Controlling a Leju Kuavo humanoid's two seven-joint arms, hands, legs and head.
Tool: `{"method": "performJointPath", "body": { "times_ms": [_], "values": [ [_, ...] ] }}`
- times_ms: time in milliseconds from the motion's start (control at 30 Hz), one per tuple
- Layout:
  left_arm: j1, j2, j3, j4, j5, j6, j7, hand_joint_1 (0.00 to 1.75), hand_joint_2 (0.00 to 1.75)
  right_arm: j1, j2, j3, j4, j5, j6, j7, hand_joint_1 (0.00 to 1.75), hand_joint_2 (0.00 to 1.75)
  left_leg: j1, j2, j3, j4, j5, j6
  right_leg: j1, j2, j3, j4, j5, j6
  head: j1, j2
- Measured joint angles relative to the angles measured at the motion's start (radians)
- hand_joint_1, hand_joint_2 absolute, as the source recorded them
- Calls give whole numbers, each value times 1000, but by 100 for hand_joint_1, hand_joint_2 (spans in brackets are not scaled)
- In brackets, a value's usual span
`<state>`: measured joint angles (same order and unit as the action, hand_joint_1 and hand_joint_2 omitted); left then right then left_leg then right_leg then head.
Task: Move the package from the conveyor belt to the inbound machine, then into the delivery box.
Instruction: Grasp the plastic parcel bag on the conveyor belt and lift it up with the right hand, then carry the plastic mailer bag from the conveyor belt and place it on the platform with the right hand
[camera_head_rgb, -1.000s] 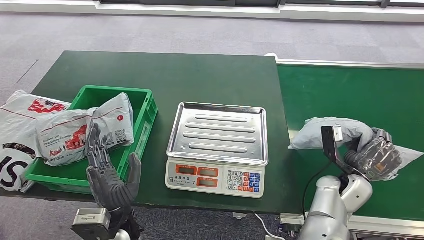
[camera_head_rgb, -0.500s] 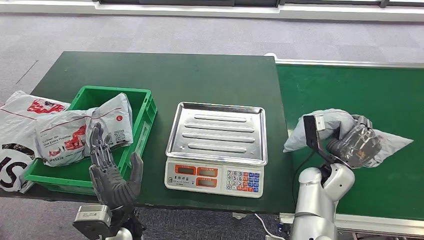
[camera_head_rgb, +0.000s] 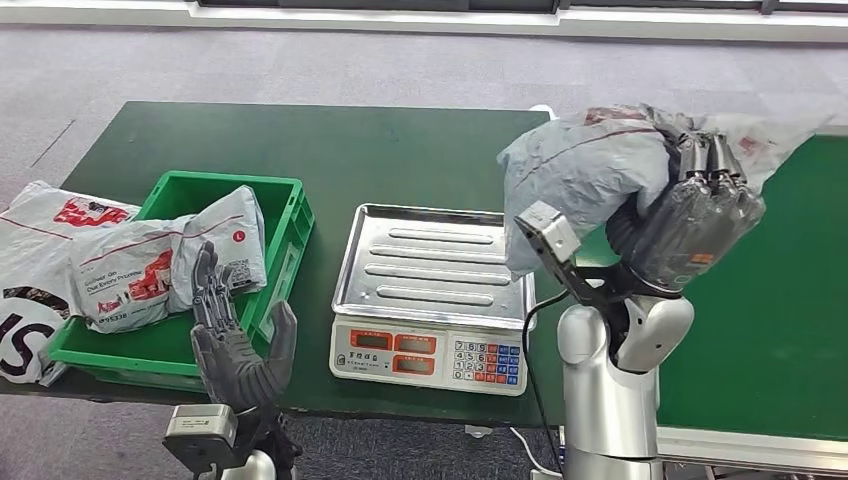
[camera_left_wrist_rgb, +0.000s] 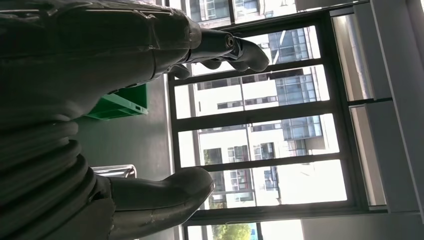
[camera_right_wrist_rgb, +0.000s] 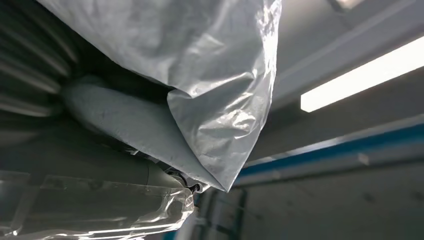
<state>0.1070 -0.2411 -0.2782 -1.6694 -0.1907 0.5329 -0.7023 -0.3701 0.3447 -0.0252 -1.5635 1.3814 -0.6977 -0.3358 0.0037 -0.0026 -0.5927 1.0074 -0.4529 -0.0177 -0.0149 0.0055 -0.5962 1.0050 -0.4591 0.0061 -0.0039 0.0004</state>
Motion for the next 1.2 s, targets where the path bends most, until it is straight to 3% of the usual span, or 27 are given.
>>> {"method": "performJointPath", "body": {
  "times_ms": [200, 367, 433, 733, 933, 1200],
  "values": [
    [-14, 4, -18, 13, -2, 18, 0, 0, 175, -9, 0, 191, -84, 59, 1, 66, 175, 175, 0, 0, 0, 0, 0, 0, 0, 0, 0, 0, 0, 0, 0, 0],
    [-22, 4, -19, 22, -5, 15, 0, 0, 175, -9, -2, 214, -100, -7, 1, -10, 175, 175, 0, 0, 0, 0, 0, 0, 0, 0, 1, 0, 0, 0, 0, 0],
    [-26, 4, -19, 26, -7, 7, 0, 0, 175, -10, -2, 212, -77, -8, 1, 1, 175, 175, 0, 0, 0, 0, 0, 0, 0, 0, 1, 0, 0, 0, 0, 0],
    [-35, 3, -21, 43, -16, -1, 0, 0, 175, -59, 4, 298, 351, -109, 5, 184, 175, 175, 0, -1, 1, 0, 1, -1, 2, -1, 2, 0, 1, -1, 0, 0],
    [-36, 4, -25, 43, -8, 5, 0, 0, 175, -86, 4, 367, 538, -166, 4, 214, 175, 175, 1, -2, -1, 0, 1, -1, 3, -1, 1, 0, 0, -1, 0, 0],
    [-36, 4, -26, 43, -8, -3, 0, 0, 175, -132, 5, 465, 751, -310, 3, 162, 175, 175, 1, -3, -1, 0, 1, -1, 2, -2, 1, 0, 0, -1, 0, 0]
  ]
}}
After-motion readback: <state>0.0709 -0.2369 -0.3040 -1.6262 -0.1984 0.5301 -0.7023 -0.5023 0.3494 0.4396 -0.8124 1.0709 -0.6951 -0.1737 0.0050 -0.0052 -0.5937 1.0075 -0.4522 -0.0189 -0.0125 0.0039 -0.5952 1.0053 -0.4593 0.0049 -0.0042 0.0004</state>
